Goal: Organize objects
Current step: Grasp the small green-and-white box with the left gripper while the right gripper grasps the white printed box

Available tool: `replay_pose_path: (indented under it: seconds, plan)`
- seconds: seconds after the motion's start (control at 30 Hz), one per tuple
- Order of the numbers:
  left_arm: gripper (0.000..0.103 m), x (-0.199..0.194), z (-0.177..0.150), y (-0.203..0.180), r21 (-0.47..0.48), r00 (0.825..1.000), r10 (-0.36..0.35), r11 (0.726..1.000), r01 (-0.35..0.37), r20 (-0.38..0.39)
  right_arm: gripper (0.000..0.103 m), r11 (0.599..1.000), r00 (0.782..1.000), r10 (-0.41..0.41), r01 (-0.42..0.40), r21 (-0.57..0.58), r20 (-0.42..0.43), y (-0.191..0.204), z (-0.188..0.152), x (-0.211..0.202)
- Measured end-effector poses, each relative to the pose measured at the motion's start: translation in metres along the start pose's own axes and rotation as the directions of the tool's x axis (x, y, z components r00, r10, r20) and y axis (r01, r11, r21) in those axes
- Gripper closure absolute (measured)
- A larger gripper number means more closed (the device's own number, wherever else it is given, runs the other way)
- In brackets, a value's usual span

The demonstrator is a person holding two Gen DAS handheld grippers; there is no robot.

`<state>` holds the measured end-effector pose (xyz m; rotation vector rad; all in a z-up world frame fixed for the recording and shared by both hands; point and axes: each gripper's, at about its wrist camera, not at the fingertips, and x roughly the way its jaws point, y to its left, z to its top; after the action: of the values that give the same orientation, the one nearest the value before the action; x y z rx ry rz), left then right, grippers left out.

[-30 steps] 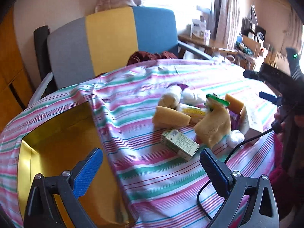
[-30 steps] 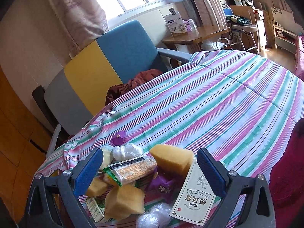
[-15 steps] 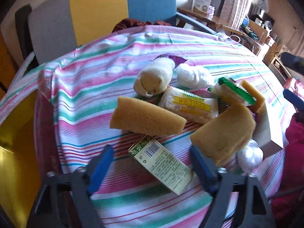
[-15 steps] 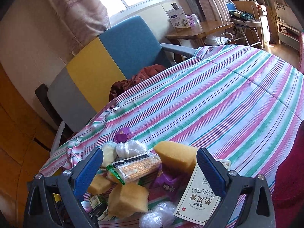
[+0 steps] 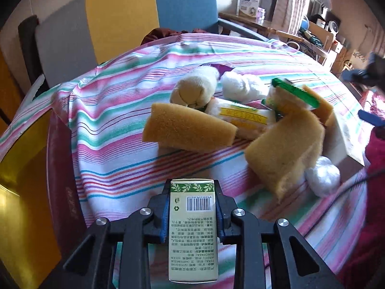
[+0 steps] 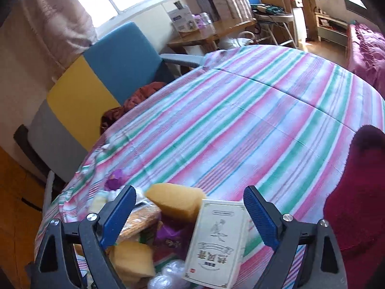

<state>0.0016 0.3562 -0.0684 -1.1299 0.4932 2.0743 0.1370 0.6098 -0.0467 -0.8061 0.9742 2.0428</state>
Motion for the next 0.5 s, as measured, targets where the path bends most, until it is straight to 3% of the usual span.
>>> replay_pose_path:
  seconds: [0.1,0.33,0.4,0.47,0.5]
  plan:
    - [0.073,-0.015,-0.006,-0.001,0.001,1.000,-0.017,1.000,0.017,0.023,0.010,0.999,0.996,-0.046,0.047,0.016,-0.071,-0.005,-0.003,0.014]
    - [0.073,-0.051,-0.013,0.012,-0.010,0.997,-0.017,1.000,0.018,0.081,0.011,0.981,0.975,-0.181,0.169,-0.100,-0.127,0.007,-0.016,0.027]
    - [0.073,-0.059,-0.015,0.016,-0.023,0.995,-0.017,1.000,0.019,0.095,0.020,0.968,0.964,-0.227,0.208,-0.141,-0.137,0.011,-0.020,0.032]
    - [0.073,-0.071,-0.018,0.025,-0.036,0.994,-0.016,0.999,0.020,0.111,0.044,0.959,0.954,-0.257,0.231,-0.167,-0.153,0.013,-0.023,0.037]
    - [0.073,-0.077,-0.019,0.031,-0.043,0.993,-0.015,0.999,0.021,0.120,0.045,0.958,0.952,-0.259,0.231,-0.173,-0.162,0.014,-0.024,0.039]
